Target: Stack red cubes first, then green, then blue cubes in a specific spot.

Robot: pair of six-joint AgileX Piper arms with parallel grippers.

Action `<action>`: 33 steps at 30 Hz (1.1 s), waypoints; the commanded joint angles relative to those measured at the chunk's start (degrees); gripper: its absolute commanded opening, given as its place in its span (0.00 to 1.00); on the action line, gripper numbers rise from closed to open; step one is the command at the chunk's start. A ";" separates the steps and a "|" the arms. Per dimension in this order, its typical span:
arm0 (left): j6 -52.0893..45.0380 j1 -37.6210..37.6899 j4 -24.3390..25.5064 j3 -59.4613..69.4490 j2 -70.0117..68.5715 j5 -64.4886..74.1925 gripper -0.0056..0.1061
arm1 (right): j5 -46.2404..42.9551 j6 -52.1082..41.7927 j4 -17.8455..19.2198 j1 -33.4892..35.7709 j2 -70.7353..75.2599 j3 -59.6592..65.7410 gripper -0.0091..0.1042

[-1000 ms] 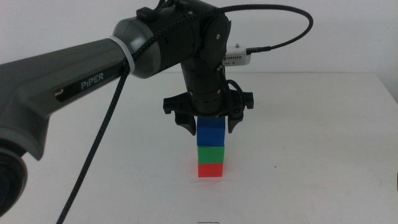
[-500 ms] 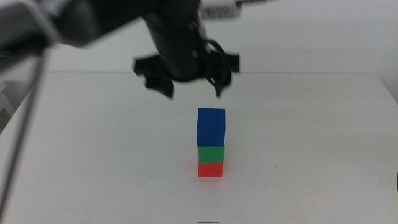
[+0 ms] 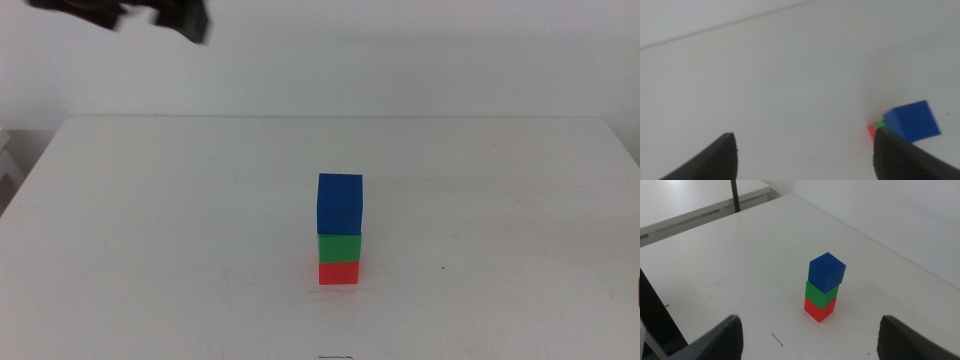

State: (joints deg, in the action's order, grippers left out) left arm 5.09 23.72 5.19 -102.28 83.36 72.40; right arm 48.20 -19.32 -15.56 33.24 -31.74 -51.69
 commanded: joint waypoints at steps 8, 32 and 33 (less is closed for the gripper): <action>-4.13 -9.95 -1.50 -1.44 -5.80 2.29 0.86 | -4.00 -0.58 -0.12 -0.50 -0.64 -1.40 0.85; -4.17 -23.25 -7.39 30.50 -34.90 -33.39 0.85 | -4.01 -0.58 0.21 -0.36 -0.69 -1.40 0.85; -4.17 -23.25 -7.39 30.50 -34.96 -33.51 0.85 | -4.01 -0.58 0.21 -0.36 -0.69 -1.40 0.85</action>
State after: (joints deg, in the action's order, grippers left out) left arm 0.48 0.35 -1.68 -70.55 48.75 43.61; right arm 48.20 -19.32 -15.15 33.24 -31.80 -51.69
